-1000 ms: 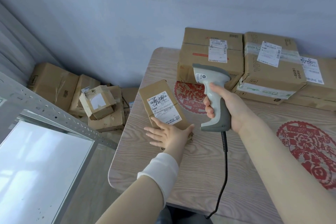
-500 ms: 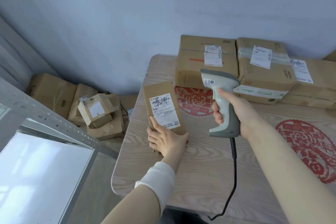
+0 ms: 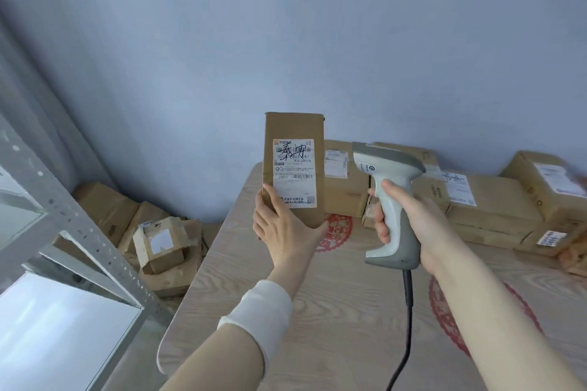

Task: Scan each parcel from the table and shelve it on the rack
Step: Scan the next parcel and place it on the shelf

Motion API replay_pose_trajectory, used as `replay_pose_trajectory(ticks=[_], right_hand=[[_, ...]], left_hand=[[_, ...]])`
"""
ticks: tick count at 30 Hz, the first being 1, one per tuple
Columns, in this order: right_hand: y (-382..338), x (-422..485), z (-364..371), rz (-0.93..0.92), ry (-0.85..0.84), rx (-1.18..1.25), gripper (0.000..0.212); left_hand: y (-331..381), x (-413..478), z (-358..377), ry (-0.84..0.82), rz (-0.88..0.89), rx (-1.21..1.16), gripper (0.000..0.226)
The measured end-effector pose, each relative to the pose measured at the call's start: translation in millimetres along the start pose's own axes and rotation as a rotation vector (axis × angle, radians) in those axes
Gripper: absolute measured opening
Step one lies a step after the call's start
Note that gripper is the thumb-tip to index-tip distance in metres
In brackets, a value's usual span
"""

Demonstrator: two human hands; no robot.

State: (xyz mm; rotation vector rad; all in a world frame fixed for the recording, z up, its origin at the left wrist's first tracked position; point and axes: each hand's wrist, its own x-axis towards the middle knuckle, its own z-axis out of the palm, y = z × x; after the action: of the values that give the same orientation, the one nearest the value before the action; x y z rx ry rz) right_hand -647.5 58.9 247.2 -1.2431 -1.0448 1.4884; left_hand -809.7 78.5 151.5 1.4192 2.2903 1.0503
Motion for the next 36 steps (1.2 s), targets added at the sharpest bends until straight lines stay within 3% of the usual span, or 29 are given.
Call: replay_pose_trajectory(ticks=[10,36], right_hand=[[-41.9,-57.4,-19.4,-0.112,0.020,-0.053,0.024],[-64.1,-76.8,9.3,-0.184,0.070,-0.144,0.030]], left_hand=[[52.7,-32.8,-19.1,0.075,0.087,-0.057,0.128],[59.3,-44.7,-37.3,0.069,0.174,-0.095,0.129]])
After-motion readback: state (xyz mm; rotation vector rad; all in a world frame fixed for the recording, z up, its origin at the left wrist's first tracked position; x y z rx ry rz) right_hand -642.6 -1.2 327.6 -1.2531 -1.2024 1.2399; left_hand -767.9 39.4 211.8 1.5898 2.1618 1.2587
